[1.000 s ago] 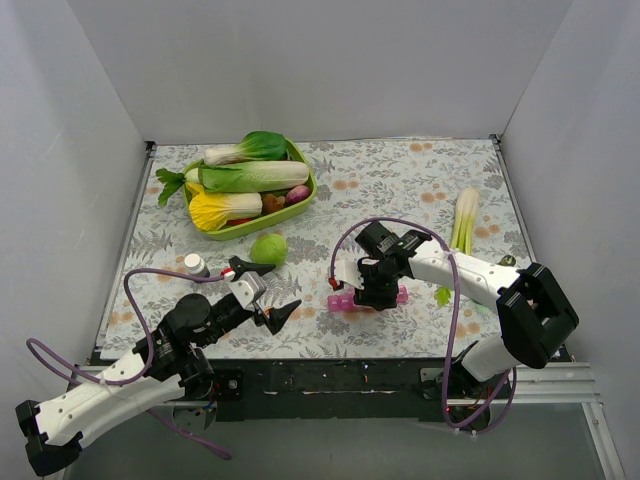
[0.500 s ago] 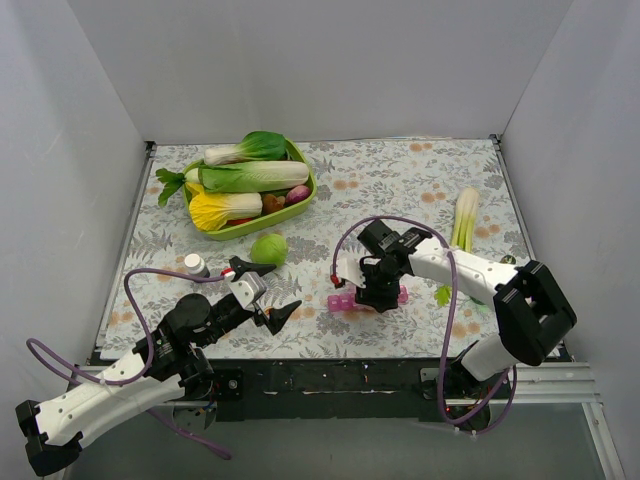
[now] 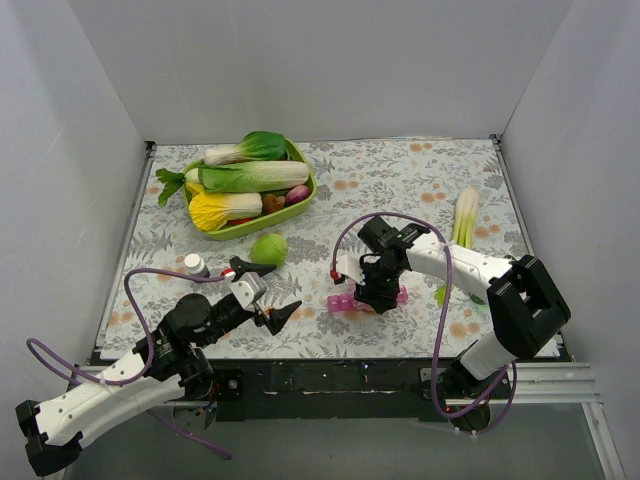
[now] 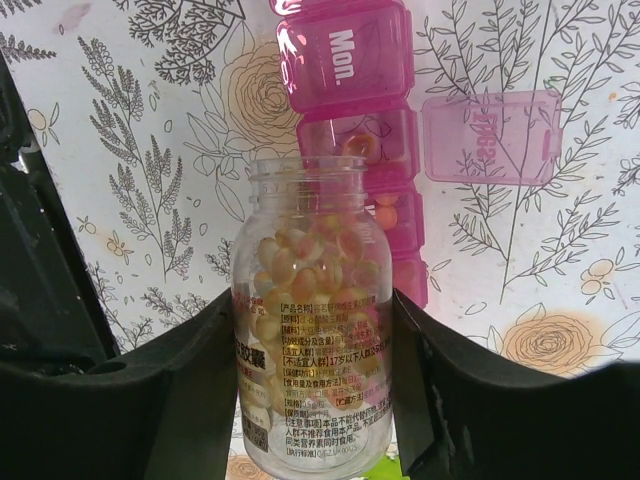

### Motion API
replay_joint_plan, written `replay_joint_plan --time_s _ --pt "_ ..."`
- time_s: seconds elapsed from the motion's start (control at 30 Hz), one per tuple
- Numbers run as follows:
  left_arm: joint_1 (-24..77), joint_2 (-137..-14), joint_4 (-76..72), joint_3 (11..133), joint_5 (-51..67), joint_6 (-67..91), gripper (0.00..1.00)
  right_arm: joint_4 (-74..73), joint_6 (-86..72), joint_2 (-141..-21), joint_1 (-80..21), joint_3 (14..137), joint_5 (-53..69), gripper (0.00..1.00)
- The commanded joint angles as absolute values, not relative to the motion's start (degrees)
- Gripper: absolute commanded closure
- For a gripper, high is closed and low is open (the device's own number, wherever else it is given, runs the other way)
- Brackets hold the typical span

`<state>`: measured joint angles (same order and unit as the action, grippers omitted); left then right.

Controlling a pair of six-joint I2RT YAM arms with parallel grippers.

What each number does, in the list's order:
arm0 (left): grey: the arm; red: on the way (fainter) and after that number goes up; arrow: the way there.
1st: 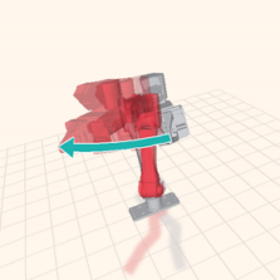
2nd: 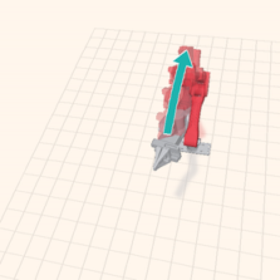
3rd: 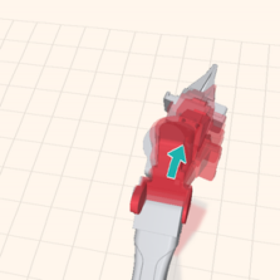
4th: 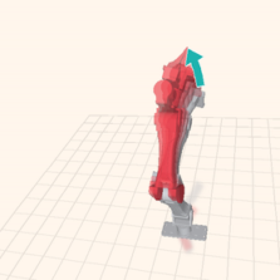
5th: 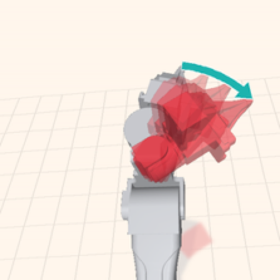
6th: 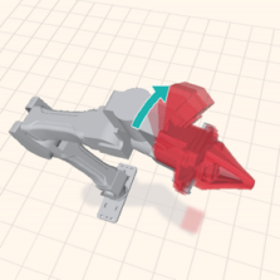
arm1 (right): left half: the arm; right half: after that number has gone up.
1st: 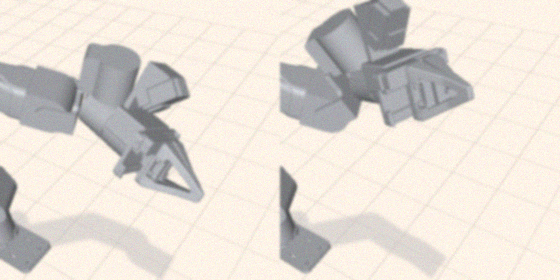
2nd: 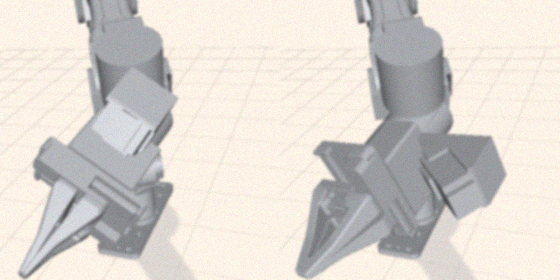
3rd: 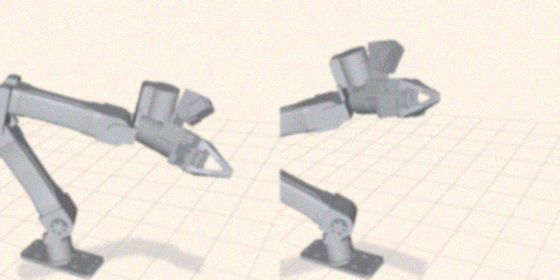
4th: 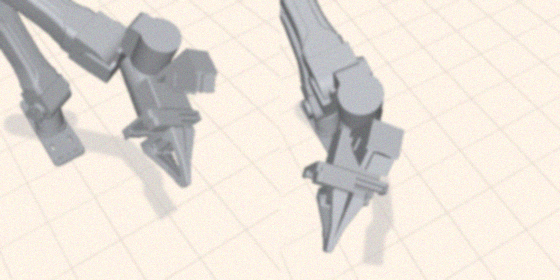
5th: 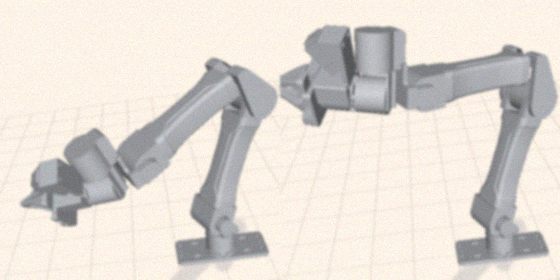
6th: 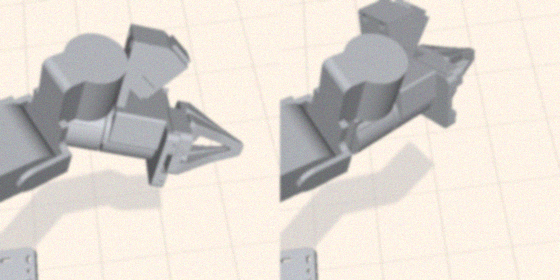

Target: Sort the pills into containers

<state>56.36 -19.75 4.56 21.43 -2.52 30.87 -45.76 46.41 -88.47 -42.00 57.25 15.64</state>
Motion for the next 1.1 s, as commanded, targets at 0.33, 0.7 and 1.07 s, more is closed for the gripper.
replay_joint_plan --time_s 0.33,0.7,1.07 --pt "56.2 -19.5 5.0 22.0 -1.8 30.3 0.02 -49.3 45.0 -89.3 -40.7 61.2 20.2 0.99" --pt "56.2 -19.4 5.0 22.1 -1.6 30.3 0.02 -51.0 44.1 -91.3 -38.8 62.7 22.2 0.99" --pt "56.2 -19.3 5.0 22.0 -1.4 30.3 0.02 -51.7 43.0 -92.6 -37.6 63.6 22.9 0.99"
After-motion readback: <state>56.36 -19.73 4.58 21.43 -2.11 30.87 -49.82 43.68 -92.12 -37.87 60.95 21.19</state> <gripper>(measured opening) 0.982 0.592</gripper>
